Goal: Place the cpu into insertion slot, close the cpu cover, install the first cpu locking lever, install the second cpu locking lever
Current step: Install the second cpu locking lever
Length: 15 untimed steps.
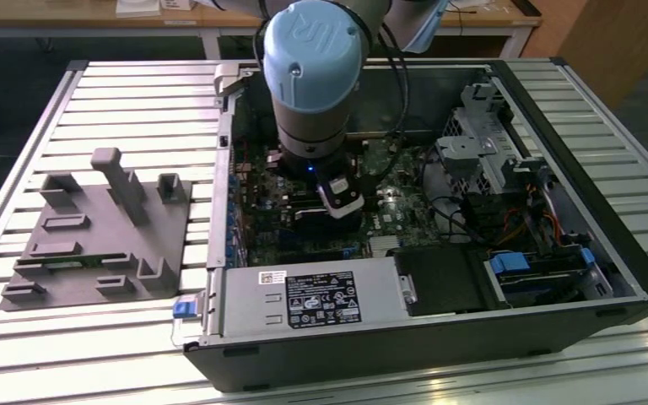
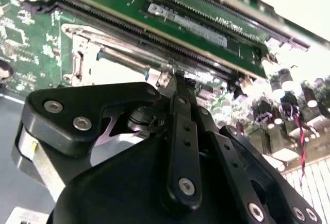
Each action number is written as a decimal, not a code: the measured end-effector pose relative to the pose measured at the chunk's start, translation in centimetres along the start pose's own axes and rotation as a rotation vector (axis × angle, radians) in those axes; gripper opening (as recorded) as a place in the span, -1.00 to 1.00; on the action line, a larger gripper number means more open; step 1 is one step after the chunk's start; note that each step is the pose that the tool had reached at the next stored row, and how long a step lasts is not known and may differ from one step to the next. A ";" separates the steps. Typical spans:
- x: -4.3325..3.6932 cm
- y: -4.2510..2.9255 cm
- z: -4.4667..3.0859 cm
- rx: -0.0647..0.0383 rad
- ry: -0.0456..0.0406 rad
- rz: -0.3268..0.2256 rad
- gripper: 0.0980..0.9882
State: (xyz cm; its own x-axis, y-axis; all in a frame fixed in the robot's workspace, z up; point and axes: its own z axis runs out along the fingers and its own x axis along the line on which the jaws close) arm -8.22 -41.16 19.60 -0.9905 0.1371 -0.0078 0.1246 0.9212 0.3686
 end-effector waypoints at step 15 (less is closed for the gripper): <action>-0.02 0.95 -2.40 0.102 -0.0246 0.021 -0.98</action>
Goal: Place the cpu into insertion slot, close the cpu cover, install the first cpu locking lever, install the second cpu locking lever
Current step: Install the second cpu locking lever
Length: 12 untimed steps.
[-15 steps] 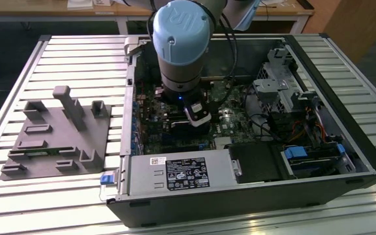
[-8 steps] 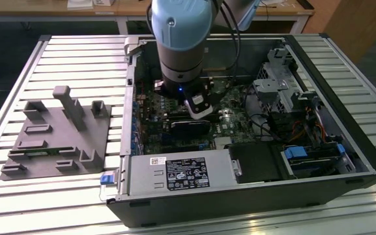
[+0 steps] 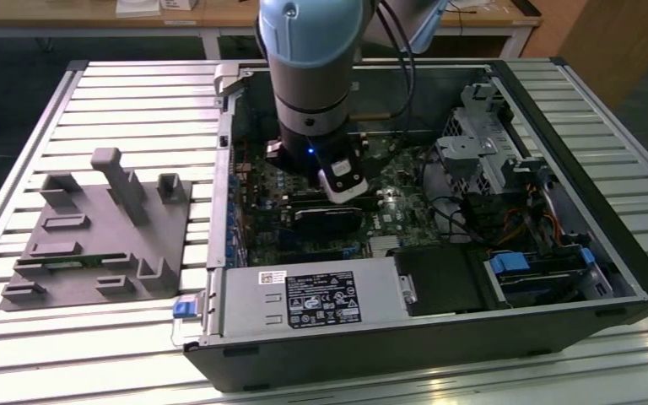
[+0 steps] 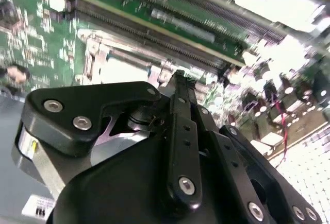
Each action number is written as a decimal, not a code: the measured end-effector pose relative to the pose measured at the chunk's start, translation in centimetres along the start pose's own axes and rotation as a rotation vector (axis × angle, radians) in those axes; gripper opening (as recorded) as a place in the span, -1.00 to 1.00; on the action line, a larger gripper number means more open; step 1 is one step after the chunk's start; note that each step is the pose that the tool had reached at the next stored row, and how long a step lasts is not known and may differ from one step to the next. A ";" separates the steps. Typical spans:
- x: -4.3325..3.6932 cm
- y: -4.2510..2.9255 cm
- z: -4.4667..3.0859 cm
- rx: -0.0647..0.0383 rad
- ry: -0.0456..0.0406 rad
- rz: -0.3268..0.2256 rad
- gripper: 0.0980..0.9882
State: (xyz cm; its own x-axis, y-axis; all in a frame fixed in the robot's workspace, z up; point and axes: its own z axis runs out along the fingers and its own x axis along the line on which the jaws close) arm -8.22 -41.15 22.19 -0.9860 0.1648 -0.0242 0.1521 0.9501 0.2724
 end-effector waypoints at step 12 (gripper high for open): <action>-0.25 0.87 0.25 0.017 -0.0053 0.006 -0.98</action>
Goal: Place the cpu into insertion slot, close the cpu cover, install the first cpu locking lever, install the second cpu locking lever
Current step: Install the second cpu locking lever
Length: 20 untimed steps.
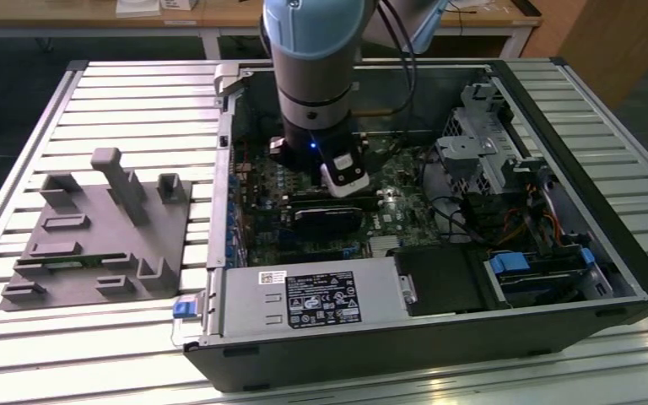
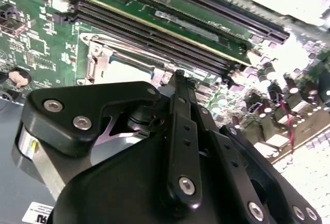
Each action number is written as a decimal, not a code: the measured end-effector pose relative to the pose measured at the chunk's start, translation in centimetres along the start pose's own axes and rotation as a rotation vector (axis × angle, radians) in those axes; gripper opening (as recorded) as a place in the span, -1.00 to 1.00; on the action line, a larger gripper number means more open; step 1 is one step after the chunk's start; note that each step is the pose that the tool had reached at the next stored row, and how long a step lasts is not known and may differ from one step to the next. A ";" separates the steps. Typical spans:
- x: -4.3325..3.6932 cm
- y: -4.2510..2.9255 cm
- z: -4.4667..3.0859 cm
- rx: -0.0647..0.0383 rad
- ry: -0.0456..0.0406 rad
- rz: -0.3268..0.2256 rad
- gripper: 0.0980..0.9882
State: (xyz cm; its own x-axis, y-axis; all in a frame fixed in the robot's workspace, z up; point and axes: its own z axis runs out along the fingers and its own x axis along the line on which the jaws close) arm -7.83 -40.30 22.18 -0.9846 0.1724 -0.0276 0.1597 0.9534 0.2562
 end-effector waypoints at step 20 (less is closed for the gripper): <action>-0.90 3.40 0.94 0.083 -0.0163 0.004 -0.98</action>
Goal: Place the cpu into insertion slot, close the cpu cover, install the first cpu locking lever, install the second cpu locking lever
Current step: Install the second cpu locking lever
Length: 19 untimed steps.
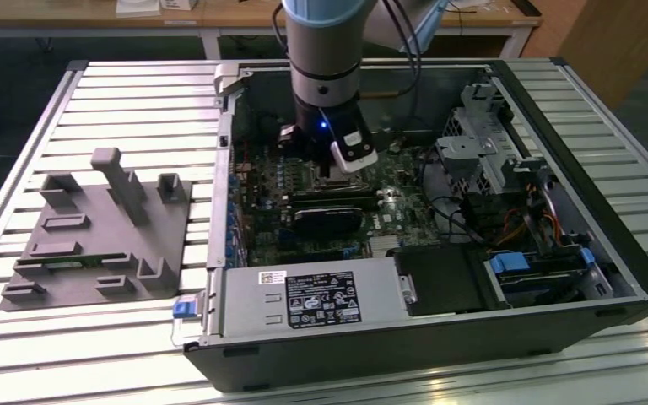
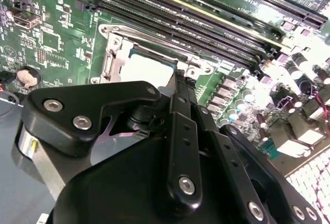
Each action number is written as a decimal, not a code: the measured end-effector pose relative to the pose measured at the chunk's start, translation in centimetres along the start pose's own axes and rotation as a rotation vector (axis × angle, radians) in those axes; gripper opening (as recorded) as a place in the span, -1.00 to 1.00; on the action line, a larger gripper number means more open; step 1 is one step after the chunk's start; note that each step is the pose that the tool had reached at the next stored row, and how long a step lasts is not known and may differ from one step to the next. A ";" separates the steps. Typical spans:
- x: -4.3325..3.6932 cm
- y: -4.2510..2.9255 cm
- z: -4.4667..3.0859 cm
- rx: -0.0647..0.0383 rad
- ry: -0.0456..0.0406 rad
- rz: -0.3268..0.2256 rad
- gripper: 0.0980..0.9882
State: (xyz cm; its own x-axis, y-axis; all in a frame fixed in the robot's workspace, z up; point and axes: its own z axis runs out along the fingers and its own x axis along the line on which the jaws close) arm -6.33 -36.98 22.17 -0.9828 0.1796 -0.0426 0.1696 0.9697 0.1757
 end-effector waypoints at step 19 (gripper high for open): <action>-1.83 2.86 0.72 0.071 -0.0122 -0.004 -0.98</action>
State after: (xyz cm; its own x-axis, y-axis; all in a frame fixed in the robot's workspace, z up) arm -3.99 -34.41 22.05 -0.9826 0.1771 -0.0553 0.1706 0.9797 0.1056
